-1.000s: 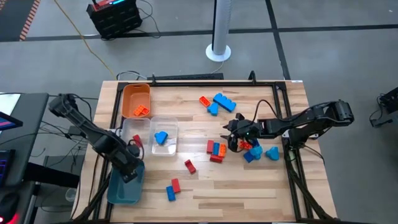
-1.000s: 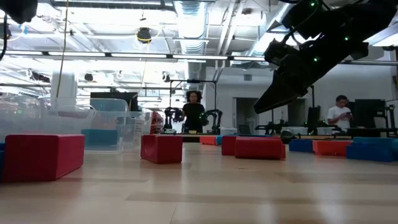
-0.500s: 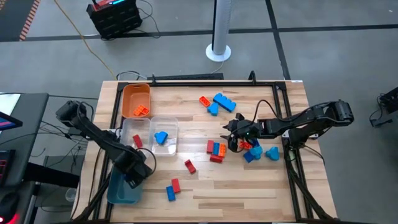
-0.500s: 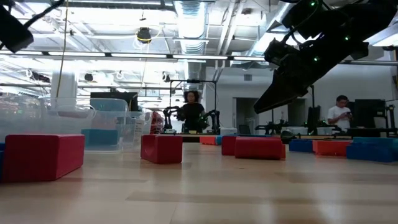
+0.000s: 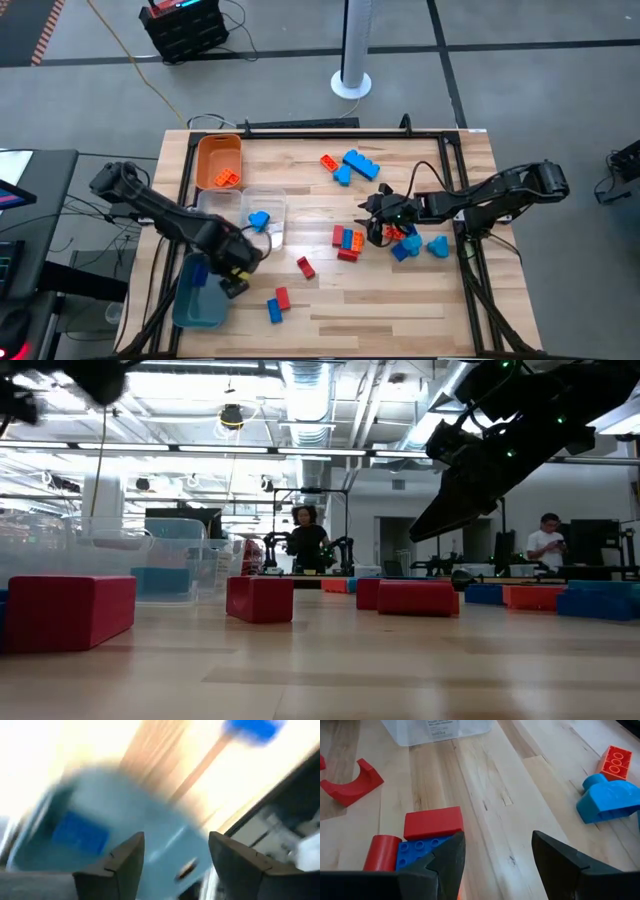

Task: Sort blocks
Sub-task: Put the blue game piece into the blue bin

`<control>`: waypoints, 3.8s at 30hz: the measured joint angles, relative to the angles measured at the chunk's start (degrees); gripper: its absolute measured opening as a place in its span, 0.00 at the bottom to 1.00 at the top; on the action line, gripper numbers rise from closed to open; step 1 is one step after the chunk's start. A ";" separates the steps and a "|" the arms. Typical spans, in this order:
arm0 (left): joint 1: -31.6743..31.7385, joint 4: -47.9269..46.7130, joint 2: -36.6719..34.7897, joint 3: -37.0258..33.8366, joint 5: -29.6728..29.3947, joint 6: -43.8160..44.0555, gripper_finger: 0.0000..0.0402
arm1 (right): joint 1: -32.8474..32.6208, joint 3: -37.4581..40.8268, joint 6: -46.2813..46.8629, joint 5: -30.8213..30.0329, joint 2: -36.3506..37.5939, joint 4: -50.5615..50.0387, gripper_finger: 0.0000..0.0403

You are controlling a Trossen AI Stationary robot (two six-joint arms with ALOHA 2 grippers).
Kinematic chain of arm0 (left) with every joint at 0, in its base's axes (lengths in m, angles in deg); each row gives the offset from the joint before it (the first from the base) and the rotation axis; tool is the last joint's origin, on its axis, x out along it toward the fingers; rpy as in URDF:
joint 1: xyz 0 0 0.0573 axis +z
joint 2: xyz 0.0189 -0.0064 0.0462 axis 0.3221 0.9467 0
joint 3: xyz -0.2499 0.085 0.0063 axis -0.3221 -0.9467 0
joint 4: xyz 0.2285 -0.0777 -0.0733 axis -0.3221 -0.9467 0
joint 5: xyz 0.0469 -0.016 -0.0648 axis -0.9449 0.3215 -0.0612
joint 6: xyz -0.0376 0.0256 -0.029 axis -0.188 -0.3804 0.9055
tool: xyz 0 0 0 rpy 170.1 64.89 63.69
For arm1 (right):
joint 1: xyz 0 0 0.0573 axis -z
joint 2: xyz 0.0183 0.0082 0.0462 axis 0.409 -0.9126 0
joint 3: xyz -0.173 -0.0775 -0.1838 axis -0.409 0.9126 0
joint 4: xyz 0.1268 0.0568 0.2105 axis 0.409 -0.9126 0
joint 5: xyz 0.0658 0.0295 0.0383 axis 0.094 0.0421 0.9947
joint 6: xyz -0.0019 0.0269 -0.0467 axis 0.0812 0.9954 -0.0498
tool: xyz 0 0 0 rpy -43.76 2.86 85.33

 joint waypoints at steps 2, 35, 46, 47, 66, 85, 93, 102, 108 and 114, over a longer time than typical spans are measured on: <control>0.35 5.37 0.04 1.24 -5.70 -6.08 0.52 | 0.15 0.00 0.00 0.00 0.00 0.00 0.59; -10.79 33.17 14.97 1.39 -19.34 -87.47 0.48 | -2.99 -0.04 17.04 -8.70 0.00 -5.63 0.59; -10.57 32.12 20.15 1.37 -15.92 -93.02 0.48 | -13.25 -0.04 31.99 -25.99 0.00 -1.87 0.59; -10.57 32.20 20.93 1.37 -15.91 -93.05 0.48 | -14.18 -0.04 32.40 -27.48 0.00 -1.21 0.59; -9.62 28.30 26.10 1.46 -15.78 -95.62 0.48 | -16.04 -0.04 35.09 -31.54 0.00 1.78 0.59; -9.37 23.02 25.57 1.35 -17.97 -92.36 0.38 | -15.97 -0.04 34.15 -31.54 0.00 1.78 0.59; -9.37 16.26 24.34 1.37 -18.01 -87.80 0.20 | -15.97 -0.04 34.10 -31.54 0.00 1.78 0.59; -9.31 6.53 9.35 1.37 -17.03 -71.35 0.21 | -15.97 -0.04 34.10 -31.54 0.00 1.76 0.59; -9.39 -0.34 -1.17 -0.18 -12.57 -48.01 0.23 | -15.97 -0.04 34.10 -31.54 0.00 1.73 0.59; -13.21 3.43 -8.18 -11.73 -10.98 -34.71 0.23 | -15.58 -0.04 33.61 -31.54 0.00 1.80 0.59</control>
